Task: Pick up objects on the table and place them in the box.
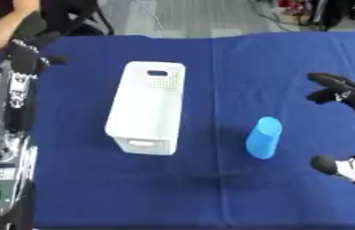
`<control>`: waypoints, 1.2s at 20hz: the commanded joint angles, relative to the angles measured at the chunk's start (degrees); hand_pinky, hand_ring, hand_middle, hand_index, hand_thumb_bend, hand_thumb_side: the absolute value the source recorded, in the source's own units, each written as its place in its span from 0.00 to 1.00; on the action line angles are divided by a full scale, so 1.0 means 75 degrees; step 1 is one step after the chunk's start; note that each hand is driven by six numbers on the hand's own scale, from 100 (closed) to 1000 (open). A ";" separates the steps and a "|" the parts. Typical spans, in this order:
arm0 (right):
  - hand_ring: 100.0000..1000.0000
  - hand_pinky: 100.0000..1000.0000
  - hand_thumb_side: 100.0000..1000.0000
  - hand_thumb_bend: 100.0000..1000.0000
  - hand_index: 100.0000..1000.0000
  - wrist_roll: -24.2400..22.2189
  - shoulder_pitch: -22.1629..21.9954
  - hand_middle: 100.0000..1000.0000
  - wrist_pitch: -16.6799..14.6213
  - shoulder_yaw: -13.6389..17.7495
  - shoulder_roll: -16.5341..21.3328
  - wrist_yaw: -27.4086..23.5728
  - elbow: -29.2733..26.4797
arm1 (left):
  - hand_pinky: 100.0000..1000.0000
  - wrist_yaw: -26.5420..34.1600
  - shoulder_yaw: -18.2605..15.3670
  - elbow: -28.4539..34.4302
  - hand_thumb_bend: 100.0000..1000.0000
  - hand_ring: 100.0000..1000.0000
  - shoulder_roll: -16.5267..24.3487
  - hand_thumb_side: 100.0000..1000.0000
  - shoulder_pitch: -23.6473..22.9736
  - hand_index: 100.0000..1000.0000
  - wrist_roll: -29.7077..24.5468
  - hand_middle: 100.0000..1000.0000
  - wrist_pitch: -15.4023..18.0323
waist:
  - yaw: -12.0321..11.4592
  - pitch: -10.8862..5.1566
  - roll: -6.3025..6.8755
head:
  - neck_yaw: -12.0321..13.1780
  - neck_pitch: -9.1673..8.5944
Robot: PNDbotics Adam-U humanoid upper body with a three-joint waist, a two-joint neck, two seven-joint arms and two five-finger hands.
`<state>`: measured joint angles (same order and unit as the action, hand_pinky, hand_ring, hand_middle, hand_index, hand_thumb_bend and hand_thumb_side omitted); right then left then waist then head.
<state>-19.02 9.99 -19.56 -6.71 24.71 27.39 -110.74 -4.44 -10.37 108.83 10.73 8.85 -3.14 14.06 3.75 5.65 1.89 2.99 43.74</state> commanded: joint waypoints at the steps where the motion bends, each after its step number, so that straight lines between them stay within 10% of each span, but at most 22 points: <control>1: 0.73 0.68 0.74 0.73 0.99 0.0082 0.0282 0.93 -0.0081 -0.0096 0.0291 -0.0023 0.0180 | 0.61 0.0003 0.0037 0.0126 1.00 0.84 0.0124 0.90 0.0078 0.89 -0.0050 0.99 0.0015 | -0.0031 -0.0055 -0.0019 | -0.0080 -0.0113; 24: 0.73 0.68 0.58 0.77 1.00 -0.0234 0.1427 0.93 -0.0687 -0.0864 0.0333 0.0430 0.2642 | 0.61 0.0069 0.0111 0.0108 1.00 0.84 0.0087 0.90 0.0136 0.89 -0.0179 0.99 0.0046 | -0.0180 0.0004 -0.0015 | -0.0218 -0.0184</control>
<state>-20.71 19.62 -24.27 -13.16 26.87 30.21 -90.76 -4.20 -9.67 108.80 10.72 8.93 -4.35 14.32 2.52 6.23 1.85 2.00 42.88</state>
